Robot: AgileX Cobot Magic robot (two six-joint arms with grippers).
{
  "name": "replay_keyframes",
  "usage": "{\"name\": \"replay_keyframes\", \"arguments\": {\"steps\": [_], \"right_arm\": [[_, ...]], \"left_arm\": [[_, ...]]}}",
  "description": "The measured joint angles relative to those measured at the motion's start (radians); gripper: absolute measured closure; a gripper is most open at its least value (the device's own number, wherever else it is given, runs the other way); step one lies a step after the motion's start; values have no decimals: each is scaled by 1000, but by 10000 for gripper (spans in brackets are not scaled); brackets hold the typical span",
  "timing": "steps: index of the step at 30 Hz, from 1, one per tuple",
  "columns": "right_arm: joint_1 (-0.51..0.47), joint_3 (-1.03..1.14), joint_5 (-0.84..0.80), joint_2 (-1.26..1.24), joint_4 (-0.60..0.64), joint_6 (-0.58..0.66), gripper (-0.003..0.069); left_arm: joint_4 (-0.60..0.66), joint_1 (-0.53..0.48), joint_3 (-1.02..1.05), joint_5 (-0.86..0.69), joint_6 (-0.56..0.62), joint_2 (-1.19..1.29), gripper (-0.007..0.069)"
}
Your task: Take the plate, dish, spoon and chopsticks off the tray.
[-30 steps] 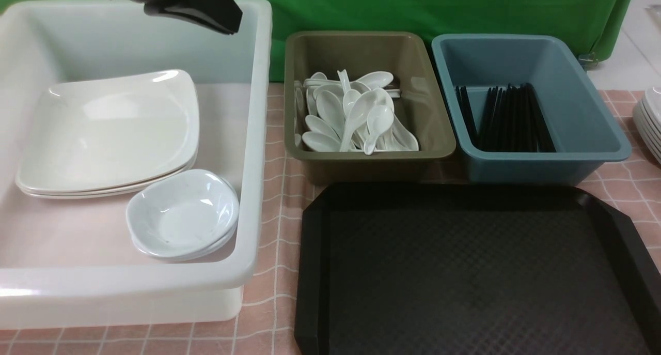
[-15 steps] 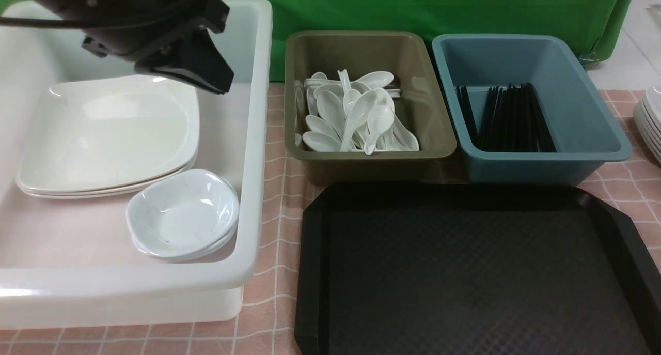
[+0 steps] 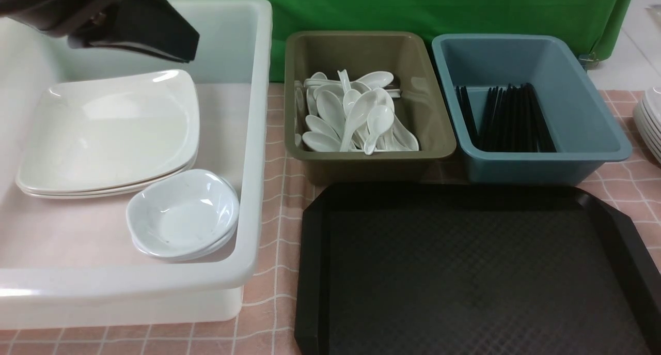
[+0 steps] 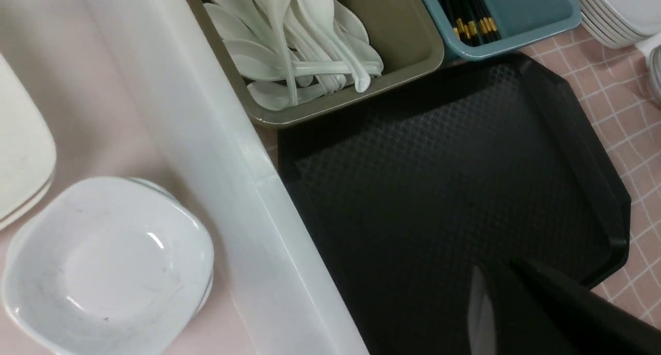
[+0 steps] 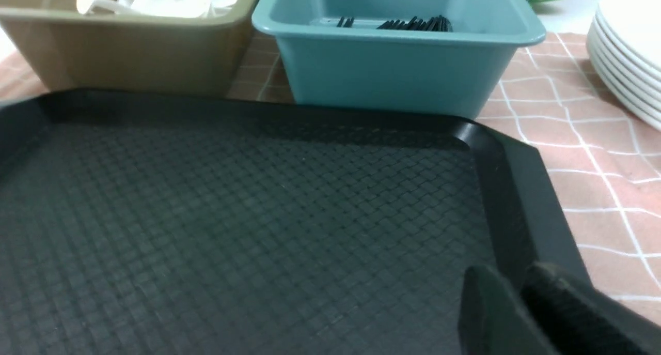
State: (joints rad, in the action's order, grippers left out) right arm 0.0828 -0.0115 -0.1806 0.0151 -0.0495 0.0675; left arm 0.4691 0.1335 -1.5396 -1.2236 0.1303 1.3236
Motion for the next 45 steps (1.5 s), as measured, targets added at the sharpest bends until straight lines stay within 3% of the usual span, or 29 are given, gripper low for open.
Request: {"name": "replay_keyframes", "arguments": {"steps": [10,18,28,34,45], "right_arm": [[0,0,0,0,0,2,468],[0,0,0,0,0,5,460],[0,0,-1,0,0,5,446],[0,0,-1,0,0,5,434],[0,0,-1,0,0,5,419]], "left_arm": [[-21,0,74,6,-17,-149,629],[-63,0,474,32,36,-580,629],[-141,0,914,576,50,-1067,629],[-162,0,1054,624,82,-1157,629],[-160,0,1235,868,144,-1164,628]]}}
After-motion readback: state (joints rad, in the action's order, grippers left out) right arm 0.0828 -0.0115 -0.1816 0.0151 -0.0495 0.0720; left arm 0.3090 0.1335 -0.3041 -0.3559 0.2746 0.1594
